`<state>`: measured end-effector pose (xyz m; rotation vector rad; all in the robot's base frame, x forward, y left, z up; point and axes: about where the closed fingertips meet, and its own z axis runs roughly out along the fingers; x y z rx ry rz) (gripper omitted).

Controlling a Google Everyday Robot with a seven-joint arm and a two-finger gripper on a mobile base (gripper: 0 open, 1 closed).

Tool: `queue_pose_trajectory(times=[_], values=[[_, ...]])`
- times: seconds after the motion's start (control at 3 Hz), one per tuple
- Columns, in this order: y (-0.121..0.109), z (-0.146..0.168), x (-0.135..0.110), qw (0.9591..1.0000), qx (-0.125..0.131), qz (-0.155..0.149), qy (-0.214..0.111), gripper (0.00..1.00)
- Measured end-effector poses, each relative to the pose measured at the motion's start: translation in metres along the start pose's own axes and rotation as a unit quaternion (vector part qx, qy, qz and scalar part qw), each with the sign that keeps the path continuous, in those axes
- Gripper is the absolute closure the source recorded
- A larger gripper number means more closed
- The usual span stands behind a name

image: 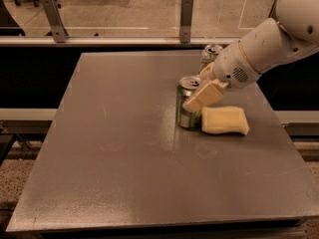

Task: Move green can near sponge

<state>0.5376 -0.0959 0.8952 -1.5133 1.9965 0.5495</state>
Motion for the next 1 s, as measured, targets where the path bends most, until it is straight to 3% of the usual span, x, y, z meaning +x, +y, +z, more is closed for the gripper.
queue_pose_trajectory(times=[0.33,0.67,1.0], values=[[0.0007,0.0009,-0.0012,1.0000,-0.001,-0.001,0.001,0.12],[0.0014,0.0021,-0.0019,1.0000,-0.002,-0.002,0.001,0.00],[0.0014,0.0022,-0.0020,1.0000,-0.002,-0.002,0.001,0.00]])
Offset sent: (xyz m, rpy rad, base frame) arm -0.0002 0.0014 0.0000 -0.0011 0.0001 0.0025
